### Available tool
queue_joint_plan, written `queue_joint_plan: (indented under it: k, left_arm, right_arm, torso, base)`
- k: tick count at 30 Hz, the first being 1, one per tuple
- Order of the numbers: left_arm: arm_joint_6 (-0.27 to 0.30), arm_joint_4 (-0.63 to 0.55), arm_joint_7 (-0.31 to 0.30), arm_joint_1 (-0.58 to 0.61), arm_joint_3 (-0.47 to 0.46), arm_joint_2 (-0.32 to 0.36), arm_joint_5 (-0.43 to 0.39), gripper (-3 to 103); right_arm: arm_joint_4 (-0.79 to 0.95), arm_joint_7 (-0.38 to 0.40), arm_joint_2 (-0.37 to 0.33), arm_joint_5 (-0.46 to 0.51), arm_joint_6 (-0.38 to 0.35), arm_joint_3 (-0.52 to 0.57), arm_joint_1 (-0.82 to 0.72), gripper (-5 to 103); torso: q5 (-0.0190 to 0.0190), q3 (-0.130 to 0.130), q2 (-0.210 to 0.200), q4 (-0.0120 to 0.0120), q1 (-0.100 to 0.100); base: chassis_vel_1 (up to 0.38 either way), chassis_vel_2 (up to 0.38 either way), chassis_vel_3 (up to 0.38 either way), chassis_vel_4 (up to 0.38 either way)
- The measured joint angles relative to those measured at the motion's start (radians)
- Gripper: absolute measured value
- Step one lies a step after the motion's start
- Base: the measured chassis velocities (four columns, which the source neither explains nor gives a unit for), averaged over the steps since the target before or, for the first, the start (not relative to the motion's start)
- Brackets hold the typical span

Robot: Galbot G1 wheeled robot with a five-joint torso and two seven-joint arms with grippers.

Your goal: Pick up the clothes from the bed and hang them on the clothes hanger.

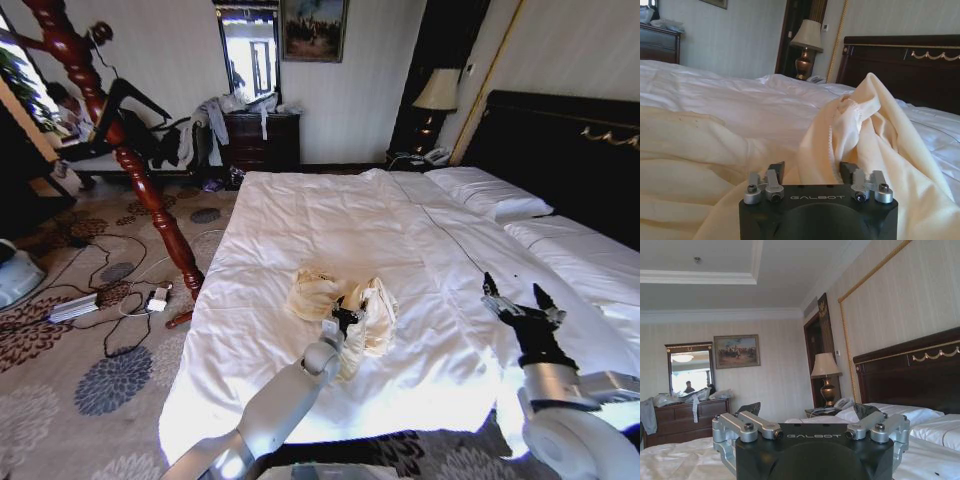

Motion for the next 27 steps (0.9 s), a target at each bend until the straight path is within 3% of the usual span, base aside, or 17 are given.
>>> queue_joint_plan:
  k: [1, 4, 6, 10, 18, 22, 27]
  left_arm:
    - [0.0, 0.0, 0.0, 0.0, 0.0, 0.0, 0.0, 63]
    - [-0.002, -0.013, 0.005, 0.0, 0.002, 0.004, -0.006, 47]
    - [-0.003, -0.021, 0.006, 0.0, 0.002, 0.007, -0.01, 47]
    - [-0.004, -0.057, 0.008, 0.002, 0.001, 0.03, -0.02, 26]
    - [-0.004, -0.081, 0.019, 0.007, -0.012, 0.058, -0.028, 2]
    - [0.006, -0.131, 0.018, 0.013, -0.026, 0.081, -0.039, 0]
    - [0.055, -0.256, 0.003, 0.006, -0.074, 0.165, -0.088, 0]
  right_arm:
    - [0.0, 0.0, 0.0, 0.0, 0.0, 0.0, 0.0, 100]
    - [0.006, 0.005, 0.008, -0.004, -0.004, 0.002, -0.007, 100]
    - [0.008, 0.005, 0.01, -0.006, -0.005, 0.003, -0.009, 100]
    - [0.013, 0.007, 0.019, -0.017, -0.007, 0.005, -0.016, 100]
    - [0.02, 0.01, 0.027, -0.029, -0.012, 0.005, -0.023, 100]
    - [0.02, 0.011, 0.028, -0.032, -0.013, 0.008, -0.025, 100]
    - [0.019, 0.013, 0.032, -0.035, -0.016, 0.009, -0.025, 100]
  torso:
    - [0.0, 0.0, 0.0, 0.0, 0.0]
    - [0.0, 0.0, 0.0, 0.0, 0.0]
    - [-0.0001, 0.0, 0.0, 0.0, 0.0]
    - [-0.0001, 0.0, 0.0, 0.0, 0.0]
    - [-0.0001, 0.0, 0.0, 0.0, 0.0]
    - [-0.0002, 0.0, 0.0, -0.0001, 0.0]
    - [-0.0003, 0.0, 0.0, 0.0, 0.0]
  base:
    - [0.0, 0.0, 0.0, 0.0]
    - [0.0, 0.0, 0.0, 0.0]
    - [0.0, 0.0, 0.0, 0.0]
    - [0.0, 0.0, 0.0, 0.0]
    - [0.0, 0.0, 0.0, 0.0]
    - [0.0, 0.0, 0.0, 0.0]
    - [0.0, 0.0, 0.0, 0.0]
